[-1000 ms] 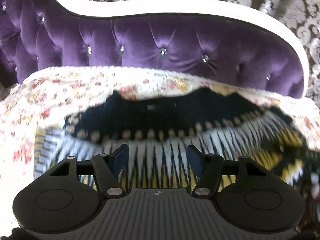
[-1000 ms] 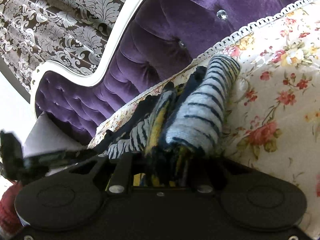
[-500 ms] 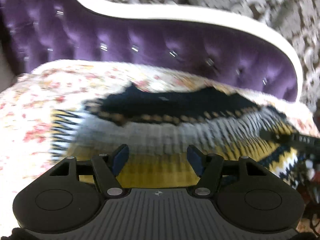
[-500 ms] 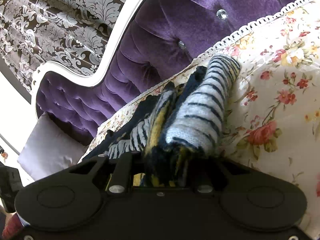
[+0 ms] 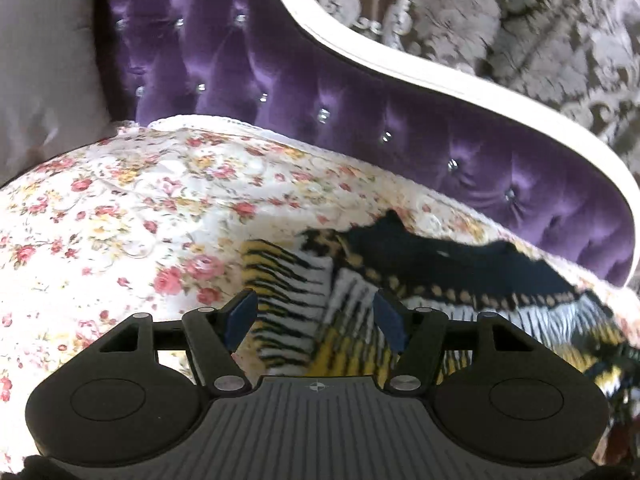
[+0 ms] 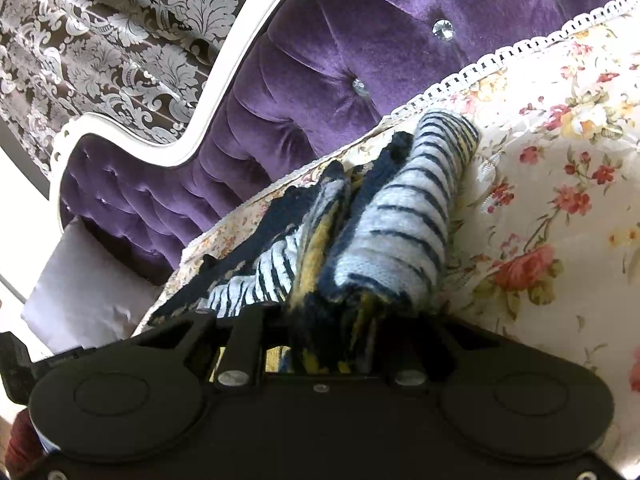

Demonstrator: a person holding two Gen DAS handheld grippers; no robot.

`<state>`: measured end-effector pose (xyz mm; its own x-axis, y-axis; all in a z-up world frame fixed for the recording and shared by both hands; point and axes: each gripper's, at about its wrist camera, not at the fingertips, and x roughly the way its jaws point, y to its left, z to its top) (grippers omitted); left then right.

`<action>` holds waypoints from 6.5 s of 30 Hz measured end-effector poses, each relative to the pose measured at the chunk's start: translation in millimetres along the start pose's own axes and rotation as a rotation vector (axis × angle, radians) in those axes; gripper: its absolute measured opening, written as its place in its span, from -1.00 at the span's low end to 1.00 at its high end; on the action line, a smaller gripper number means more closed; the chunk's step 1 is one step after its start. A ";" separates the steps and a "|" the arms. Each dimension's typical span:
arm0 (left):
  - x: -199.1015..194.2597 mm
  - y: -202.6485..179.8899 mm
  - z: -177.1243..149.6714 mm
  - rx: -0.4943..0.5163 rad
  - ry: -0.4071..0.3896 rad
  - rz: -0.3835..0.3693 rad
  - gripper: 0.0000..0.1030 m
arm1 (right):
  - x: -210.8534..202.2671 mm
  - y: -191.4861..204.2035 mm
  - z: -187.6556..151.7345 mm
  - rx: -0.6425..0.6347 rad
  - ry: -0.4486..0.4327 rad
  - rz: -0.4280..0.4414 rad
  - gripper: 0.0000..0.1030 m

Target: Fold small clothes

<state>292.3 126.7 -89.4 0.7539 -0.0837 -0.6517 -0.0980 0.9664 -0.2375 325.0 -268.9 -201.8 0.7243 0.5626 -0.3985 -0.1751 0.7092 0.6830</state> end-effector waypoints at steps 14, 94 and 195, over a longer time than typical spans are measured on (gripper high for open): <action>-17.7 39.7 9.0 -0.112 -0.035 -0.013 0.21 | -1.2 139.0 15.8 -0.160 -0.030 -0.112 -0.52; 28.1 42.9 8.5 -0.161 0.120 -0.240 0.24 | 69.2 309.5 -203.0 -1.047 0.012 -0.184 -0.75; 41.3 35.0 -10.3 -0.112 0.183 -0.344 0.88 | 144.9 143.5 -26.3 -0.146 0.215 0.243 1.00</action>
<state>313.3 154.6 -132.1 0.6280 -0.4494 -0.6354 0.0619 0.8427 -0.5349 387.3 -74.4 -177.7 0.4951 0.7883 -0.3655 -0.4304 0.5879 0.6850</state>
